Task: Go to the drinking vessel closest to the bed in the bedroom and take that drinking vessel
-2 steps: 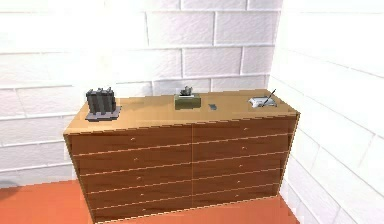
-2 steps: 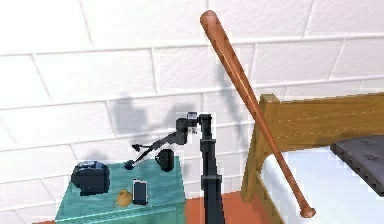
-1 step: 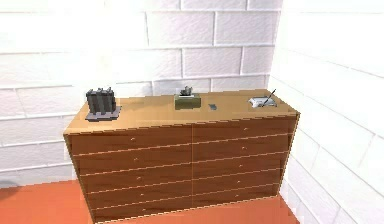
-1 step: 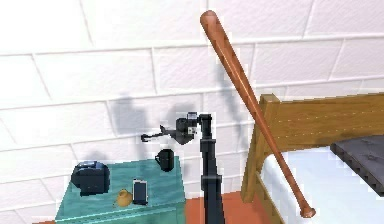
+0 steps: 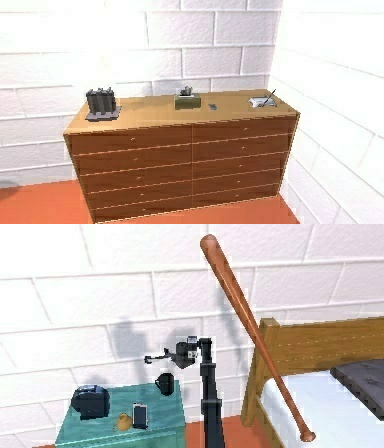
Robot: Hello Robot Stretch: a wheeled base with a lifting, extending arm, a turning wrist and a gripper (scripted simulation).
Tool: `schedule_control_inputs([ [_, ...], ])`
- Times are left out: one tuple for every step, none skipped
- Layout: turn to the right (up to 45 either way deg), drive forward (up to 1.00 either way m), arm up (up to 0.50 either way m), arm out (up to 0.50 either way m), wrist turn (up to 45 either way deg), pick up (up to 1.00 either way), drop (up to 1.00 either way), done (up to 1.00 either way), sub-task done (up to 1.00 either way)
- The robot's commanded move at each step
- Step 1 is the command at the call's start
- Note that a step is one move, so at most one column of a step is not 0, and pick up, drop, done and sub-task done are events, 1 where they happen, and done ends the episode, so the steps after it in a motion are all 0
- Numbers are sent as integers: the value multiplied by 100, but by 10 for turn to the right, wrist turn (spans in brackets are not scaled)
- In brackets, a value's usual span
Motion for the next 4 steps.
schedule_control_inputs([
  [0,0,-30,0,0,0,0,0,0],
  [0,0,0,0,0,100,0,0,0],
  [0,0,10,0,0,0,0,0,0],
  [0,0,0,0,0,0,0,100,0],
])
